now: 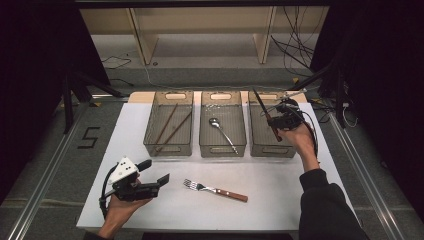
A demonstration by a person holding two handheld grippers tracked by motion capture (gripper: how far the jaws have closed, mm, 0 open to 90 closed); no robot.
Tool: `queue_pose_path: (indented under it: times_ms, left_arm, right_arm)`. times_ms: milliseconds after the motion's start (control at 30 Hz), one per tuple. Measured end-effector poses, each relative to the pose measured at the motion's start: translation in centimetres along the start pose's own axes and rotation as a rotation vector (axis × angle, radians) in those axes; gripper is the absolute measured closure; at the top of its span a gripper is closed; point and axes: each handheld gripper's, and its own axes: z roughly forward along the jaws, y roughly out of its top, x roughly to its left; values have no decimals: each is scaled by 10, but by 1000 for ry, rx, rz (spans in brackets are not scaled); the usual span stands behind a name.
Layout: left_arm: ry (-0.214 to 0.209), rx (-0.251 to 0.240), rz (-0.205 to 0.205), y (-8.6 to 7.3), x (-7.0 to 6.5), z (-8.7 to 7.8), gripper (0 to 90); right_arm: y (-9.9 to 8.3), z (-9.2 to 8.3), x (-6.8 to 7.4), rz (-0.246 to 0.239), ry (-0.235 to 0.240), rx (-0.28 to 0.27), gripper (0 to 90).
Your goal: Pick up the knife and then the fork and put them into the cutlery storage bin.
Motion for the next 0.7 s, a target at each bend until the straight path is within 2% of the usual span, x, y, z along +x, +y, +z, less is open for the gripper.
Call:
queue_pose_path:
  times_ms: [233, 700]
  left_arm:
    - [-1, 0, -1, 0, 0, 0, 158]
    - [-1, 1, 0, 0, 0, 0, 158]
  right_arm:
    - [-5, 10, 0, 41, -6, 31, 773]
    - [-9, 25, 6, 63, -44, 103, 770]
